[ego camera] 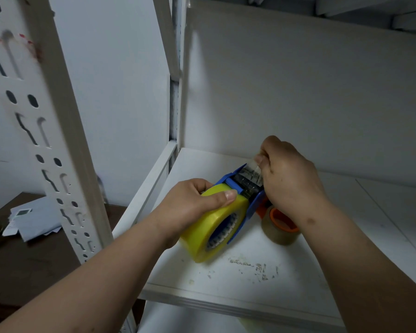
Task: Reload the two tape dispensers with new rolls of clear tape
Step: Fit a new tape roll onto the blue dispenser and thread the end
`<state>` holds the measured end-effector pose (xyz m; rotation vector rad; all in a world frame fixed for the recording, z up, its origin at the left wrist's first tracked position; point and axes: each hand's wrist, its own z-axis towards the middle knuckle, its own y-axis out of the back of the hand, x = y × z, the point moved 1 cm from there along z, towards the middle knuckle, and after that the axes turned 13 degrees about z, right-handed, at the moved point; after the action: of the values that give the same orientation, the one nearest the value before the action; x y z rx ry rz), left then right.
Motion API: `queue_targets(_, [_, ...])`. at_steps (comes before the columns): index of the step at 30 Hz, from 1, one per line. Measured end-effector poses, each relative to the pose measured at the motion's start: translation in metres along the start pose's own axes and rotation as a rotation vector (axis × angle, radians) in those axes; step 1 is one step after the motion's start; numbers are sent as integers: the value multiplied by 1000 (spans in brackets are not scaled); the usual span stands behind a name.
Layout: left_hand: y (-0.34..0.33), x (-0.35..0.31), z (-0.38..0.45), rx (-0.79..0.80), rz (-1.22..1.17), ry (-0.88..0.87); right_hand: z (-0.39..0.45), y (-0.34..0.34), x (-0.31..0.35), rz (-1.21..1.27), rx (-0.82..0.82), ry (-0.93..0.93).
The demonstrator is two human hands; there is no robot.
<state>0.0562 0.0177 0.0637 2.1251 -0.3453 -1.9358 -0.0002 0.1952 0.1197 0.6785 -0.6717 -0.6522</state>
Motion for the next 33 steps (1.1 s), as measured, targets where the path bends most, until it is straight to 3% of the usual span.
queue_targets(5, [-2,5,-1,67,-34,-7,6,-2,-14,24,47,-106])
queue_targets(10, [0,10,-3,269,-80,-30,3,-3,-22,81,112,-161])
queue_targets(23, [-5,20,3,56,-101,-23,11,-1,-24,372,47,-323])
queue_targets(28, [-3,23,3,47,-119,-4,14,-1,-20,458,15,-367])
queue_targets(33, [0,24,2,136,-235,-6,13,-9,-20,737,-23,-533])
